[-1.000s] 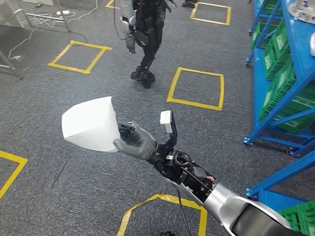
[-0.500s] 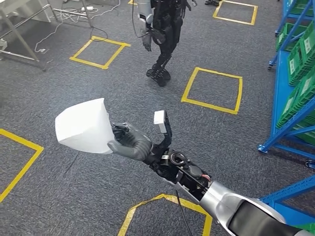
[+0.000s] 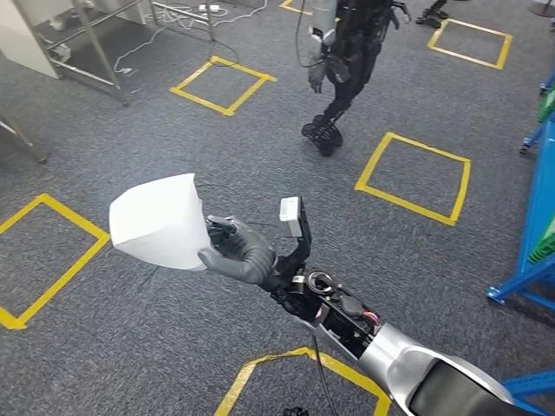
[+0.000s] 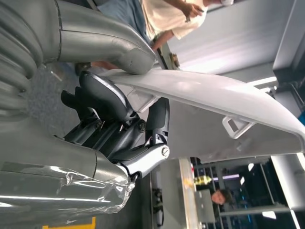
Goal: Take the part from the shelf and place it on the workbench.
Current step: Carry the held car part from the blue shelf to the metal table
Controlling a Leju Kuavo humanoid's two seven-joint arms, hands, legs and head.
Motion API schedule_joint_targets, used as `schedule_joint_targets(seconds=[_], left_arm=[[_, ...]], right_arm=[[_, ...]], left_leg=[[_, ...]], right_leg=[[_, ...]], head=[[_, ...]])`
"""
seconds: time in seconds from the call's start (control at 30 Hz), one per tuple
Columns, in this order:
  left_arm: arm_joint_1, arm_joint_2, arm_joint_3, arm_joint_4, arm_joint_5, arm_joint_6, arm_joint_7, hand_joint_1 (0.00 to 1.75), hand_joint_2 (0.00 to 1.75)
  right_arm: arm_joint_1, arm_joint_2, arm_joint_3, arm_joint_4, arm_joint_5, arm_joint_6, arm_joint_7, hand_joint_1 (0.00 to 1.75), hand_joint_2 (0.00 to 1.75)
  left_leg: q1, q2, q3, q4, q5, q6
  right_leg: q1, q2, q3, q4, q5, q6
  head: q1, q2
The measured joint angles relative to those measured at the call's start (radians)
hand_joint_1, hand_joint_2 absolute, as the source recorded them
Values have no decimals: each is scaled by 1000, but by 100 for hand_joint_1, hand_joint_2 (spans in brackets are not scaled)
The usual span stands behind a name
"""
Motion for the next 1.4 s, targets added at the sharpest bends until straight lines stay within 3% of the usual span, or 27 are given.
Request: schedule_joint_targets(seconds=[0.07,0.1,0.17,0.23,0.3,0.37,0.4,0.43,0.47,0.5,0.57,0.63,0.67,0.73,0.8,0.87,0.9,0.93,0.97,1.0,1.1,1.17,1.23,1.3,1.33,1.4], left_arm=[[0,-1,0,0,0,0,0,0,175],[-1,-2,0,0,0,0,0,0,175],[-1,-4,0,0,1,0,0,0,175],[2,-3,0,0,1,1,1,0,175],[4,-3,0,0,2,1,2,0,175],[1,-4,0,0,2,2,3,0,175],[0,-4,0,0,2,2,3,0,175],[0,-5,0,0,2,2,3,0,175],[1,-5,0,0,2,2,3,0,175],[1,-4,0,0,3,2,3,0,175],[1,-3,0,0,3,2,3,0,175],[-1,-3,0,0,2,3,3,0,175],[-1,-3,0,0,2,3,3,0,175],[0,-4,0,0,1,3,3,0,175],[0,-4,0,0,0,2,3,0,175],[0,-4,0,0,-1,1,3,0,175],[0,-4,0,0,-1,1,3,0,175],[0,-4,0,0,-1,1,3,0,175],[0,-4,0,0,-1,1,3,0,175],[0,-4,0,0,-1,1,3,0,175],[0,-6,0,0,-1,1,3,0,175],[-1,-8,0,0,-2,1,3,0,175],[1,-6,-1,0,-2,1,3,0,175],[4,-5,-1,0,-2,1,3,0,175],[4,-5,-1,0,-2,0,3,0,175],[1,-6,-1,0,-2,0,3,0,175]], right_arm=[[-1,0,2,0,0,0,0,175,175],[-2,0,3,0,0,0,0,175,175],[-2,0,4,0,0,1,0,175,175],[-3,1,5,0,0,2,1,175,175],[-6,2,6,-1,0,4,2,175,175],[-6,2,6,0,0,6,3,175,175],[-5,2,6,0,0,7,4,175,175],[-4,2,6,0,0,7,4,175,175],[-3,2,6,1,0,8,5,175,175],[-3,2,6,1,0,8,5,175,175],[-5,2,7,1,0,8,5,175,175],[-6,2,7,1,-1,9,5,175,175],[-7,2,7,0,-1,9,5,175,175],[-8,2,8,0,-2,9,5,175,175],[-9,2,9,0,-2,8,5,175,175],[-9,2,10,0,-2,8,5,175,175],[-7,2,11,1,-2,8,4,175,175],[-5,1,11,2,-2,8,4,175,175],[-3,1,11,3,-2,8,4,175,175],[-2,1,11,4,-2,8,4,175,175],[-3,1,11,6,-2,8,4,175,175],[-4,1,11,6,-1,8,5,175,175],[-5,1,12,6,3,7,5,175,175],[-6,2,12,5,7,7,5,175,175],[-7,2,12,5,8,7,5,175,175],[-6,2,12,6,8,6,6,175,175]], left_leg=[[-1,-21,3,1,-1,-3],[-1,-31,2,3,-2,-6],[1,-47,-6,4,0,-17],[5,-58,-10,3,2,-29],[4,-29,-30,44,-26,-38],[3,16,-91,168,-89,-47],[4,27,-127,241,-118,-51],[5,32,-152,291,-132,-54],[6,35,-160,305,-127,-56],[7,39,-143,272,-102,-57],[8,64,-66,122,-36,-56],[4,86,-12,16,-2,-45],[2,88,-6,1,-2,-38],[1,69,-8,3,0,-24],[4,56,-7,0,3,-13],[5,43,-6,-1,4,-5],[4,35,-6,0,4,-2],[2,26,-6,0,4,-1],[1,15,-6,0,4,-1],[0,4,-5,0,3,-1],[-2,-27,-1,2,2,-4],[-1,-43,-6,3,3,-12],[1,-57,-10,0,7,-24],[1,-35,-22,22,-7,-35],[0,-14,-42,63,-32,-41],[2,25,-109,201,-100,-52]], right_leg=[[0,26,62,-144,77,-10],[-1,43,88,-206,101,-15],[1,63,108,-254,109,-22],[0,48,111,-262,111,-29],[-5,29,117,-273,116,-40],[-5,8,119,-277,117,-45],[-4,-4,119,-277,116,-46],[-3,-14,119,-277,116,-46],[-3,-24,119,-277,115,-46],[-3,-33,120,-277,114,-45],[-2,-49,123,-275,110,-40],[4,-60,125,-272,104,-30],[7,-65,126,-271,102,-26],[7,-73,129,-270,98,-16],[2,-48,116,-234,70,-4],[-1,-12,63,-112,2,3],[-1,-6,28,-35,-31,4],[-1,-3,-2,25,-50,3],[-1,-2,-15,48,-47,2],[-1,0,-9,29,-25,-2],[-1,36,80,-177,84,-18],[0,60,113,-252,106,-25],[2,52,116,-261,106,-31],[-2,34,121,-271,111,-41],[-5,24,124,-276,114,-46],[-3,3,124,-279,114,-51]], head=[[5,0],[5,0],[5,0],[6,0],[-3,0],[-20,0],[-27,0],[-30,0],[-32,0],[-35,0],[-38,0],[-39,0],[-37,0],[-32,0],[-27,0],[-17,0],[-12,0],[-10,0],[-8,0],[-7,0],[-4,0],[-5,0],[-8,0],[-13,0],[-19,0],[-31,0]])
